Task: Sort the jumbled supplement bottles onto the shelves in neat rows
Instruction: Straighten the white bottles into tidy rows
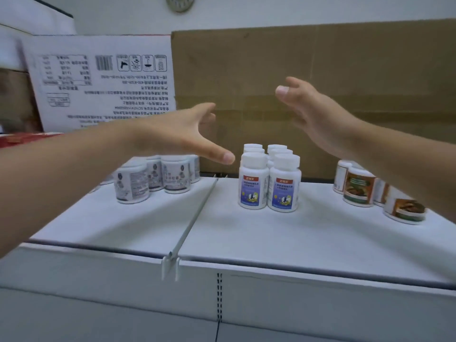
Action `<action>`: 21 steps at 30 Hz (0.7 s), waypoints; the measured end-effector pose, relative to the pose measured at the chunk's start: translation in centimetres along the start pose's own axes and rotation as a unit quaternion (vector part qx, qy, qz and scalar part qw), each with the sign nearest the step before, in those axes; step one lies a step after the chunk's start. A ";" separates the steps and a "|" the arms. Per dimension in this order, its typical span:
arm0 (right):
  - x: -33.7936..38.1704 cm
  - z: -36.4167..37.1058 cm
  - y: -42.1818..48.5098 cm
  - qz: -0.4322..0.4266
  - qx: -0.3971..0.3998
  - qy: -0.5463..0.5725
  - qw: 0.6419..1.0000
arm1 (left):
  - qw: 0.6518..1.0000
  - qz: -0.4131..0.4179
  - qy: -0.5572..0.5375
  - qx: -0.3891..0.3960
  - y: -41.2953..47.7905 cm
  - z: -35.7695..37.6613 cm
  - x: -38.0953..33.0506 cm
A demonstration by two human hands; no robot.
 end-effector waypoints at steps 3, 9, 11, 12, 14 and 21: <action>2.1 2.2 0.4 -0.027 0.010 -0.015 0.999 | 1.000 -0.003 0.025 -0.009 -2.0 -2.7 1.8; 4.9 9.3 2.1 -0.003 0.013 -0.037 0.999 | 0.999 0.007 0.022 -0.029 -5.9 -6.2 7.0; 5.0 11.8 3.1 0.021 0.005 -0.041 0.999 | 0.998 0.003 0.030 -0.048 -6.8 -6.4 9.0; 4.8 13.0 3.6 0.033 0.001 -0.037 0.999 | 0.998 0.000 0.032 -0.057 -7.1 -6.4 9.9; 3.9 15.5 4.7 0.061 -0.006 -0.032 0.998 | 0.997 -0.013 0.017 -0.078 -7.3 -6.2 11.8; -0.6 20.1 6.6 0.128 -0.017 0.002 0.992 | 0.985 -0.029 -0.166 -0.048 -6.8 -3.2 17.5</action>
Point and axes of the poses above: each hand's wrist, its own y-axis towards the middle knuckle, its own z-axis out of the palm, x = y × z, the point moved 4 cm from there along y, towards the middle knuckle, and after that the axes turned 13 degrees about z, right-handed, at the moved point
